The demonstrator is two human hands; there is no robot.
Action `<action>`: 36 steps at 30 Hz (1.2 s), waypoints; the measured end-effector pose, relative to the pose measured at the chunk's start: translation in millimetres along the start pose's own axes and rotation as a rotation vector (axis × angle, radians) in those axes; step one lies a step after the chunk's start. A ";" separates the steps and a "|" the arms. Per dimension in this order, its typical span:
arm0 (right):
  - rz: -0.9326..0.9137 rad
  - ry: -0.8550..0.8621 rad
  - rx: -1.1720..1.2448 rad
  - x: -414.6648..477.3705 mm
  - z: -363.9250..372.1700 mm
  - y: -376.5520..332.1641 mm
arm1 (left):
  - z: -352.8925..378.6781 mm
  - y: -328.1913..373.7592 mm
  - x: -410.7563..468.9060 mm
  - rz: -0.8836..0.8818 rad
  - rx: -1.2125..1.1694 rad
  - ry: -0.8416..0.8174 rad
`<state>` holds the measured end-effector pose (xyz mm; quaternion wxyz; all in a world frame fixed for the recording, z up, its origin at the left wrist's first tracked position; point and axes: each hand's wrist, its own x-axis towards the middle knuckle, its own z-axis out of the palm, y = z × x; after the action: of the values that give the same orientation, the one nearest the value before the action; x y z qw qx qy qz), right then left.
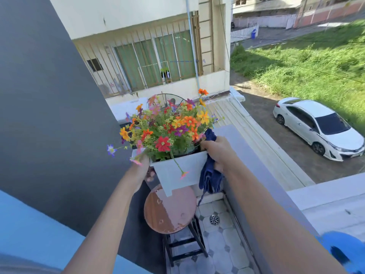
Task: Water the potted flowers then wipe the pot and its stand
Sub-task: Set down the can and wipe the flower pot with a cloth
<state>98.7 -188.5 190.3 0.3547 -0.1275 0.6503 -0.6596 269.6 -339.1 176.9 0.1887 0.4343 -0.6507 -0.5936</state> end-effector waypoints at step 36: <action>-0.432 0.219 0.116 -26.4 27.4 39.3 | 44.7 31.3 -54.0 -0.130 -0.352 -0.071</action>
<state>146.7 -189.0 164.1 0.1396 -0.1708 0.6036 -0.7661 254.6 -271.8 210.8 0.1999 0.4146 -0.5136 -0.7242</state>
